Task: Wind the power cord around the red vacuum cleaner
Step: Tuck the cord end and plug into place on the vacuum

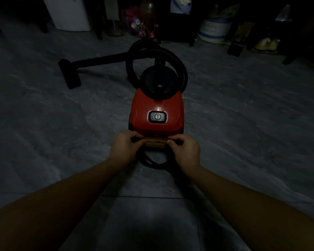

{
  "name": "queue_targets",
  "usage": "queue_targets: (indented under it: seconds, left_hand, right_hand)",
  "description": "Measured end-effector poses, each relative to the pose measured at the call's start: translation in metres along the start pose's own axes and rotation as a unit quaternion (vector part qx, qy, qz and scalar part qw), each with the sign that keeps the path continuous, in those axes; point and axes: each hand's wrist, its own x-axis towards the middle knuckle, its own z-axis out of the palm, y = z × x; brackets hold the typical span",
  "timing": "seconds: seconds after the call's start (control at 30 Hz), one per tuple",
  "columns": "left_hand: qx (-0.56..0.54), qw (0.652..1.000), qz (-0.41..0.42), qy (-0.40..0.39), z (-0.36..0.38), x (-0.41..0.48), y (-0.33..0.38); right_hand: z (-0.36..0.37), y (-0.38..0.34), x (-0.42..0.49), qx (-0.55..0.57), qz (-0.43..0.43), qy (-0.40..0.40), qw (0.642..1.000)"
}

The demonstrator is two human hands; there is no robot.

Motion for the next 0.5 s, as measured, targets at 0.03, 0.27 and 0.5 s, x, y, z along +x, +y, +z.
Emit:
queue_targets:
  seconds: [0.03,0.27,0.5]
  left_hand:
    - [0.001,1.000,-0.002,-0.006,0.000,0.001,0.000]
    - [-0.038,0.999,-0.039,-0.002,0.005,0.004,0.012]
    - [-0.024,0.999,-0.039,-0.010,0.004,-0.003,0.010]
  right_hand:
    - [-0.001,0.001,0.001,-0.008,-0.004,-0.001,1.000]
    - [-0.006,-0.002,0.012,-0.003,0.018,-0.002,1.000]
    - [-0.003,-0.001,0.011,0.060,0.070,0.006,0.996]
